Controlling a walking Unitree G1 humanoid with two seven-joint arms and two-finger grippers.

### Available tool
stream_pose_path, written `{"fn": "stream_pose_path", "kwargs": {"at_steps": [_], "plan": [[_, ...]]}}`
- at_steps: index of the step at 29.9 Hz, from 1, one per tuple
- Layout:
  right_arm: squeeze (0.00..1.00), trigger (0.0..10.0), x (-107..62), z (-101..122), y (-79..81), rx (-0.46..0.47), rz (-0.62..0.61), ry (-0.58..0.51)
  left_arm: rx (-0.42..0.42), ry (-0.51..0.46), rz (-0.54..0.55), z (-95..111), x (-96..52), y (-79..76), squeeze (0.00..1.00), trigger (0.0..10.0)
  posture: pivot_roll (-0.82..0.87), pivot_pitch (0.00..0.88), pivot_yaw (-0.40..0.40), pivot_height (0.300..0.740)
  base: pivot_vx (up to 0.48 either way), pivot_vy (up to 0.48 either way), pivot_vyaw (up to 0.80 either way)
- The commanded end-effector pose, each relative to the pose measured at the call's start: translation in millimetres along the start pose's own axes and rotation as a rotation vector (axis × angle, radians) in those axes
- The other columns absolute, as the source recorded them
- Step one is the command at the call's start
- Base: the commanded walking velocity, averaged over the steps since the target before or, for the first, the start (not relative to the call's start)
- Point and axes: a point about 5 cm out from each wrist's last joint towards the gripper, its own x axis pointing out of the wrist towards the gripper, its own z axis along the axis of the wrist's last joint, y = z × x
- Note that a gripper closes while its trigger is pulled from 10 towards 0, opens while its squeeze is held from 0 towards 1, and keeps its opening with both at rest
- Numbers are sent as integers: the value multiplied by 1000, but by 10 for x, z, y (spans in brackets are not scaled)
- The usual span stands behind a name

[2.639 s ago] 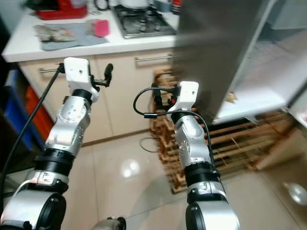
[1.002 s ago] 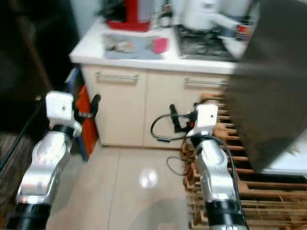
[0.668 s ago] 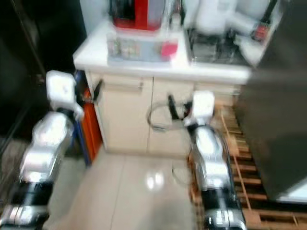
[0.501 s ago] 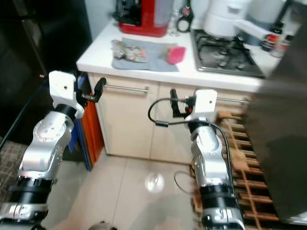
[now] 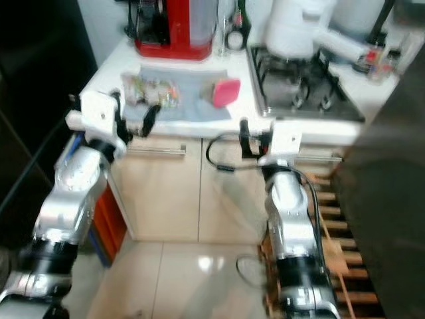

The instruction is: Restocking fridge

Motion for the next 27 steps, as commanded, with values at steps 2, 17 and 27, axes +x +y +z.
{"fn": "stream_pose_path", "kwargs": {"at_steps": [2, 17, 27], "plan": [[0, 10000, 61, 197, 90, -21, 13, -93, 25, -54, 9, 131, 39, 94, 0, 10000, 24, 0, -10, 740, 480, 0, 0], [0, 10000, 19, 532, -272, -173, -251, -232, -18, -228, -159, 678, 362, -74, 0, 10000, -6, 0, 2, 740, 307, 0, 0], [0, 10000, -27, 530, -414, -216, -341, -217, -12, -68, -462, 469, 546, -351, 0, 10000, -28, 0, 17, 740, 0, 0, 0]]}}
